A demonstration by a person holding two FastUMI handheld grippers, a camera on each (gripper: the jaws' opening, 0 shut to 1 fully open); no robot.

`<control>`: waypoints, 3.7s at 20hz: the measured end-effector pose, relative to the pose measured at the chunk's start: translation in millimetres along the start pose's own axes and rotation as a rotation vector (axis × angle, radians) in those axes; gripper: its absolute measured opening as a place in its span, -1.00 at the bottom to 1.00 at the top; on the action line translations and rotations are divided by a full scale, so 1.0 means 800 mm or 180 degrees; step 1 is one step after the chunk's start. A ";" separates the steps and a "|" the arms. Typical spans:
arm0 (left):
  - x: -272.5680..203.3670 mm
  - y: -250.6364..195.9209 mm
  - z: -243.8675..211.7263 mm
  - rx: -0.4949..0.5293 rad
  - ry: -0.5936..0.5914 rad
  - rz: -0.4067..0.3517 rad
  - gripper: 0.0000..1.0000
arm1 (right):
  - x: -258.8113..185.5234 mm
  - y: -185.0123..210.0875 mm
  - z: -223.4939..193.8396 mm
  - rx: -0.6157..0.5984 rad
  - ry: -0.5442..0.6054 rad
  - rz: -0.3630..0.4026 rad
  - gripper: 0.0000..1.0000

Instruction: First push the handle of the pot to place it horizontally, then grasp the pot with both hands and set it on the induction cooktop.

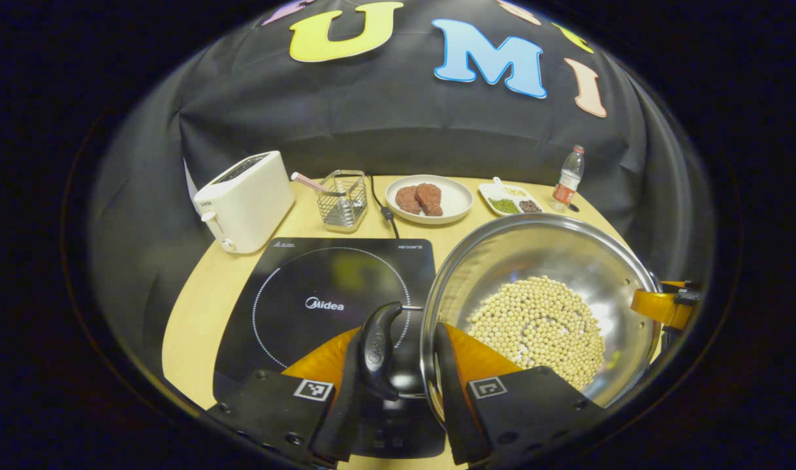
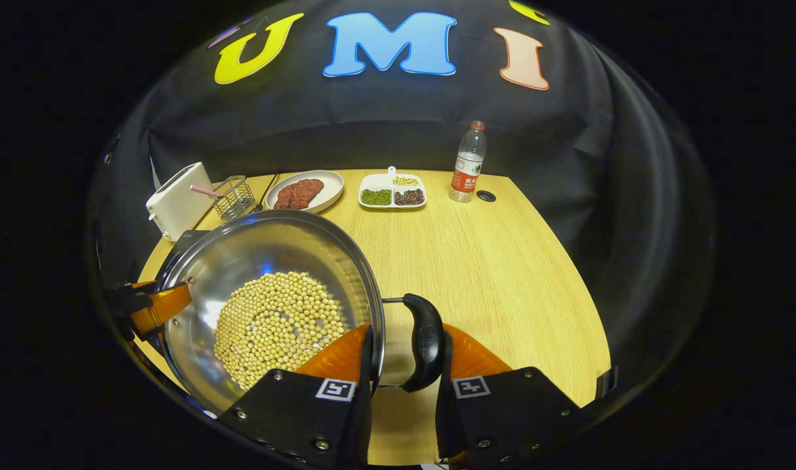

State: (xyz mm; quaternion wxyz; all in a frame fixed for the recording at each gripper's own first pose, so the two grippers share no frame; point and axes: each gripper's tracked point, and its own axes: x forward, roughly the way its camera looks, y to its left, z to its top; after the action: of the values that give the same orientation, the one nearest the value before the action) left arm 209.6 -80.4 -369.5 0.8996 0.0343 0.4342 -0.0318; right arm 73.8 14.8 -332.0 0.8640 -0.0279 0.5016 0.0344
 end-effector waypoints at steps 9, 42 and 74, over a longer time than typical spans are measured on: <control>0.001 0.002 0.002 -0.0023 0.0011 -0.0001 0.23 | -0.002 0.065 0.008 -0.0012 -0.0009 -0.0002 -0.22; 0.001 -0.012 0.002 0.0100 0.0084 0.0154 0.17 | 0.063 0.289 0.052 0.0015 0.0097 0.0106 -0.22; -0.181 -0.133 0.200 0.0029 -0.1778 0.0346 1.00 | -0.084 0.154 0.187 -0.0331 -0.1503 0.0119 0.92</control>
State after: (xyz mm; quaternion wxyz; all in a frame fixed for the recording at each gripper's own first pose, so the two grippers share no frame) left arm 234.8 -196.3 -160.1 0.9846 0.0515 0.1669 0.0063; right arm 159.2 148.1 -200.9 0.9539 -0.0542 0.2838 0.0817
